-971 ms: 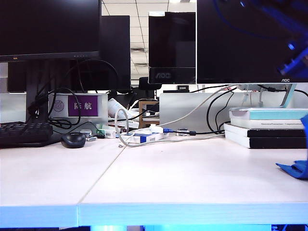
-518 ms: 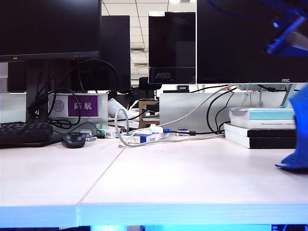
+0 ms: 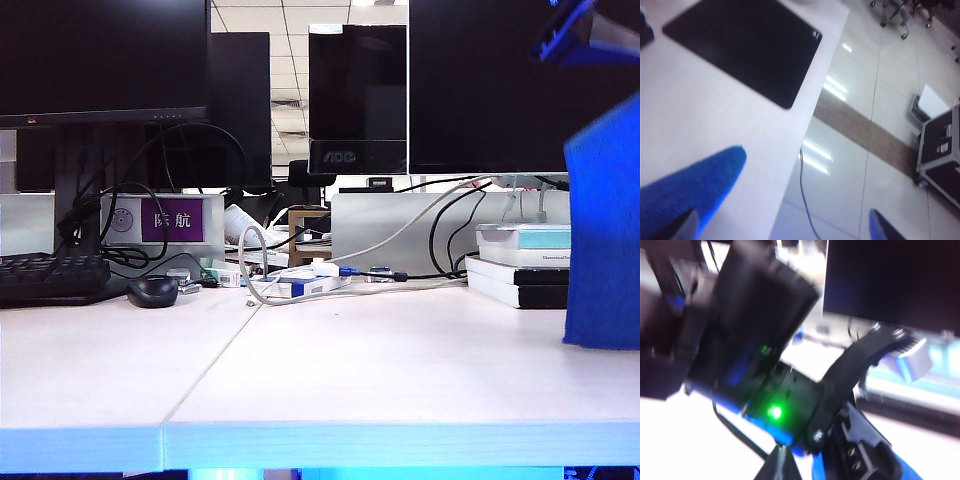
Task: Wipe the table from left to right using the rag.
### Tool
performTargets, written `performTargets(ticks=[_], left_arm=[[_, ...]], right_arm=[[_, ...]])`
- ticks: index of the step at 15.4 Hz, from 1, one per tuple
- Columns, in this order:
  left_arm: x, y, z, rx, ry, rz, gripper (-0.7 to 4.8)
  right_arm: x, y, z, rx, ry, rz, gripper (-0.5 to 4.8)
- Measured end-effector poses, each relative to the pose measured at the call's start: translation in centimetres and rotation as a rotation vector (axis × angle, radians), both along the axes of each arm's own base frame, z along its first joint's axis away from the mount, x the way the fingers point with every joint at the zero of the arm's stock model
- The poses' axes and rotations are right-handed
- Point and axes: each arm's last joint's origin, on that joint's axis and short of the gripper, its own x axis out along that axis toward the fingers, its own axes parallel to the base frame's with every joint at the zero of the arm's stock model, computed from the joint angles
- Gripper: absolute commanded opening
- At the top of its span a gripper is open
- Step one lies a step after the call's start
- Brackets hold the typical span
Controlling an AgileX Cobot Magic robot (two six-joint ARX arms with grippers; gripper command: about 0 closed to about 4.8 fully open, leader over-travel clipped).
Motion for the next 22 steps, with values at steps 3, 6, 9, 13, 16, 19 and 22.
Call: performTargets(ticks=[3, 6, 9, 13, 16, 19, 22], left_arm=[[-0.2, 0.5, 1.4, -0.032, -0.046, 0.019, 4.45], [-0.5, 1.0, 2.6, -0.055, -0.068, 0.019, 4.45], [-0.4, 2.0, 4.8, -0.13, -0.123, 0.041, 4.45], [0.0, 3.5, 6.3, -0.157, -0.126, 0.06, 4.45], [-0.4, 5.4, 9.7, -0.273, -0.17, 0.024, 4.45], [-0.2, 5.3, 9.3, -0.269, -0.147, 0.002, 4.45], [-0.4, 5.3, 9.3, -0.28, -0.118, -0.044, 4.44]], right_arm=[[-1.0, -1.3, 1.4, 0.123, -0.119, -0.003, -0.01], [-1.7, -2.3, 2.6, 0.163, -0.238, 0.005, -0.01], [-2.3, -3.1, 3.3, 0.191, -0.314, -0.001, -0.01], [-2.8, -3.7, 3.8, 0.208, -0.368, -0.006, -0.01], [-3.3, -4.6, 4.0, 0.153, -0.422, -0.064, -0.01], [-4.5, -6.6, 2.9, 0.034, -0.392, -0.196, -0.01], [-5.5, -8.3, 1.0, -0.1, -0.311, -0.263, -0.01]])
